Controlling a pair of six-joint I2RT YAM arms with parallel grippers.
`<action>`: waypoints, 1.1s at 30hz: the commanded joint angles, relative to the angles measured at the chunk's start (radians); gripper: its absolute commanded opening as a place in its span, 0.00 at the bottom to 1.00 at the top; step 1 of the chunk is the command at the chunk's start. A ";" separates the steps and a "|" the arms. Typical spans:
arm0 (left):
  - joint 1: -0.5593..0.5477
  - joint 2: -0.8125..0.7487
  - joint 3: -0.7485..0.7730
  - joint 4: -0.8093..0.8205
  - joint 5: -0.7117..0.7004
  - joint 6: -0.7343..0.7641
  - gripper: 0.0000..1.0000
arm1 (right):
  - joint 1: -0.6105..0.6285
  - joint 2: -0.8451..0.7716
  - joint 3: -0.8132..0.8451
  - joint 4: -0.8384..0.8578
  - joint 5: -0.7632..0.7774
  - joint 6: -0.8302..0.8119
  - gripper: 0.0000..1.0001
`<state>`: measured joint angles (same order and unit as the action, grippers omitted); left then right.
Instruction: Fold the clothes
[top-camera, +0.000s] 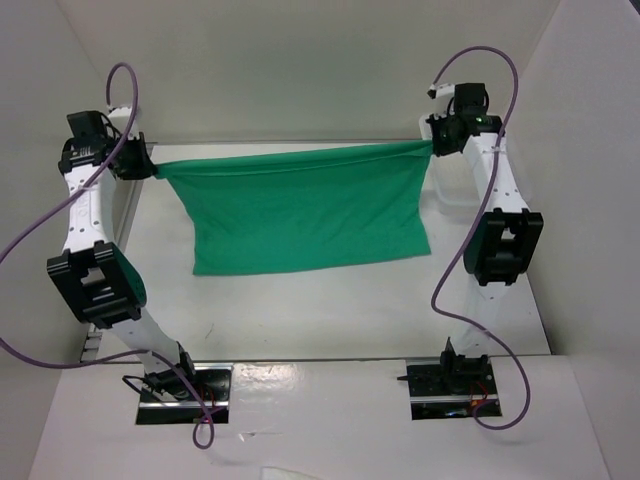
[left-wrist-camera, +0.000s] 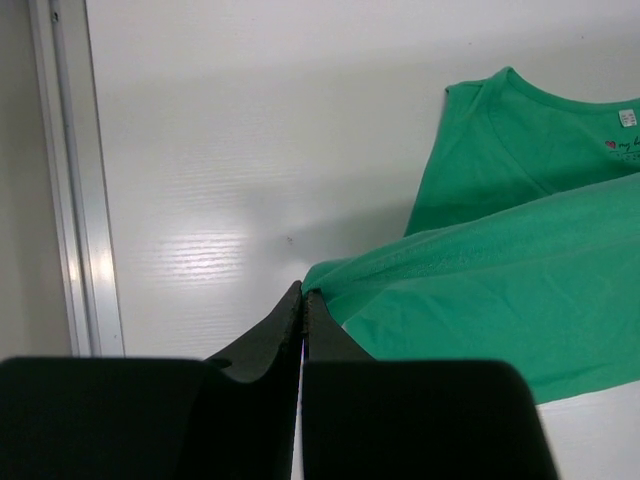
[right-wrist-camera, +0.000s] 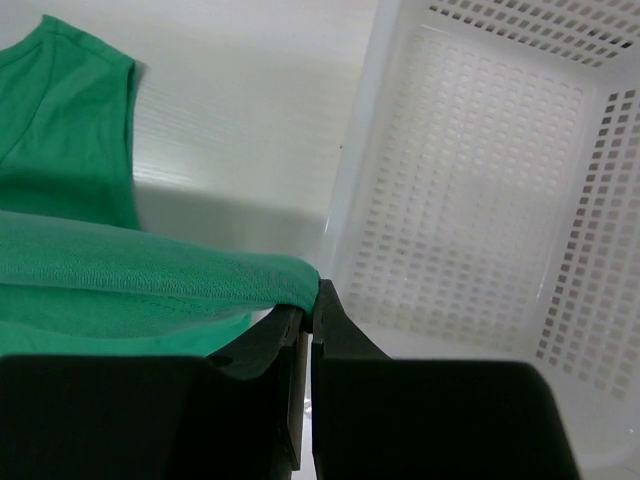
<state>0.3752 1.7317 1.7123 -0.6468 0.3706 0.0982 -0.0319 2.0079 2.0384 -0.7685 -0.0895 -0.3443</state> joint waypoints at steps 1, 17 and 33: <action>0.007 0.044 0.046 0.050 -0.024 -0.023 0.00 | -0.005 0.041 0.057 0.078 0.059 0.014 0.00; -0.081 0.295 0.237 0.021 -0.047 -0.002 0.00 | 0.035 0.301 0.261 0.071 0.100 0.025 0.00; -0.082 0.477 0.480 -0.007 -0.038 -0.074 0.03 | 0.075 0.462 0.453 0.120 0.206 0.105 0.34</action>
<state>0.2703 2.2063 2.1281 -0.6731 0.3363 0.0528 0.0368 2.4725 2.4241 -0.7250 0.0566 -0.2729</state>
